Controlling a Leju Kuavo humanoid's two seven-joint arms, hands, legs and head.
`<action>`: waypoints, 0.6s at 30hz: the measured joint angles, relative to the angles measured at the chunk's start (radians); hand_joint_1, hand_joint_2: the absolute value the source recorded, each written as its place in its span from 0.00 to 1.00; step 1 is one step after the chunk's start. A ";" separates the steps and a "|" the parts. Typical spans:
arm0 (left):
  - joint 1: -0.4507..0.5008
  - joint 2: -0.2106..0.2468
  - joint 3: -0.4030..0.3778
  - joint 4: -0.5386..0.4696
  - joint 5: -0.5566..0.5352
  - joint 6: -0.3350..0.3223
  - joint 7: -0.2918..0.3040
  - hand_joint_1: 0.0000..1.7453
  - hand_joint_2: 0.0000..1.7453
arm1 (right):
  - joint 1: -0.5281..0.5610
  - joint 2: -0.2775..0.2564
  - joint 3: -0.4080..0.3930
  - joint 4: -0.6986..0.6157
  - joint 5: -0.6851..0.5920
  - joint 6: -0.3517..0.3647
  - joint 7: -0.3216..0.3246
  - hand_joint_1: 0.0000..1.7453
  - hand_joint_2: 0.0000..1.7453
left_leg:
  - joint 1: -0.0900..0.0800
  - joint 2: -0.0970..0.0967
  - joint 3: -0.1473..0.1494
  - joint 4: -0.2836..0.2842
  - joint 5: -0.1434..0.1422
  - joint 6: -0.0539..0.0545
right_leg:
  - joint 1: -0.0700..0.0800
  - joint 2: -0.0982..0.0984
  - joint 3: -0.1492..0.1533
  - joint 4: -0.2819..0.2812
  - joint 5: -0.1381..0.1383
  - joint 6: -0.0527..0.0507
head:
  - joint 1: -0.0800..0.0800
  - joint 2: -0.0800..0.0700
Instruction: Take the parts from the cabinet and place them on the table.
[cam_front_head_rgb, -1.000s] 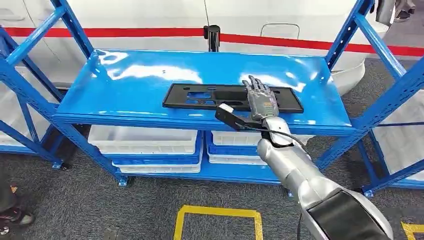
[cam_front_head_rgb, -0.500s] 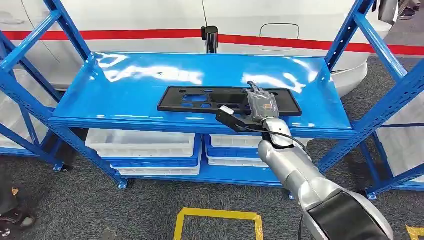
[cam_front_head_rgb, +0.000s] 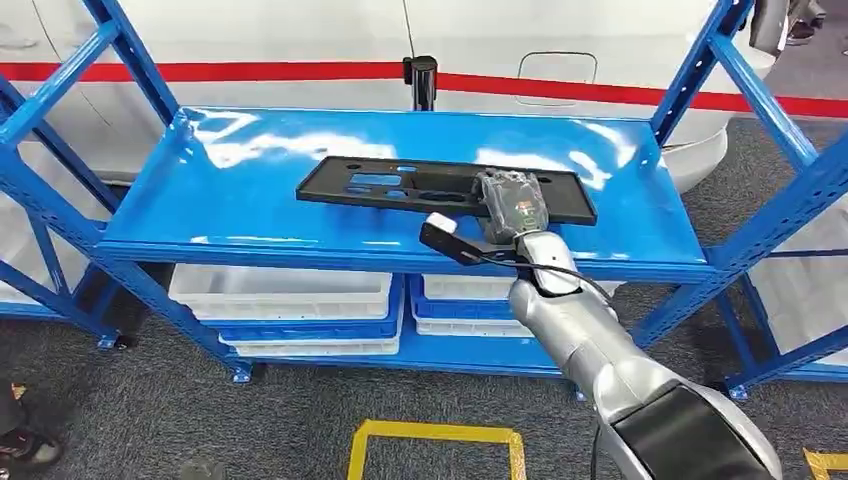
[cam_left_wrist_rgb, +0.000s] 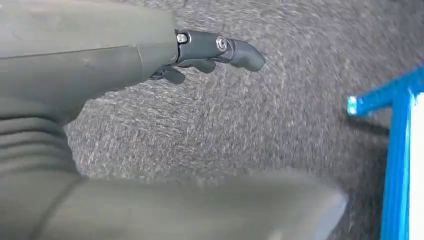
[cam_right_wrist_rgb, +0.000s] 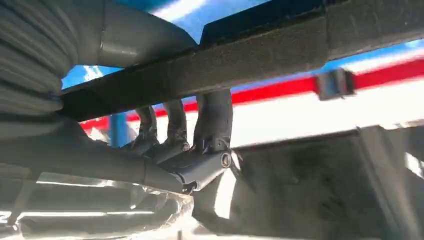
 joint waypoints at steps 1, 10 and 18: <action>-0.002 -0.001 0.008 0.000 0.003 0.015 0.000 0.00 1.00 | 0.001 -0.005 -0.003 -0.021 0.000 -0.001 -0.002 1.00 1.00 | 0.000 0.000 -0.001 0.001 0.003 0.009 | -0.001 0.000 -0.032 0.066 -0.034 -0.010 | 0.001 0.000; -0.006 -0.002 0.006 0.000 -0.065 -0.067 0.118 0.00 1.00 | 0.047 -0.058 -0.048 -0.221 -0.064 0.000 -0.048 1.00 1.00 | -0.017 -0.013 -0.011 0.029 -0.017 -0.012 | -0.001 -0.008 0.014 -0.028 0.021 0.007 | 0.006 0.000; -0.004 0.000 0.003 0.000 -0.066 -0.115 0.139 0.00 1.00 | 0.098 -0.076 -0.088 -0.361 -0.166 0.010 -0.111 1.00 1.00 | 0.006 -0.004 -0.122 0.284 -0.161 -0.054 | -0.013 -0.003 0.017 -0.029 0.023 -0.023 | -0.006 0.000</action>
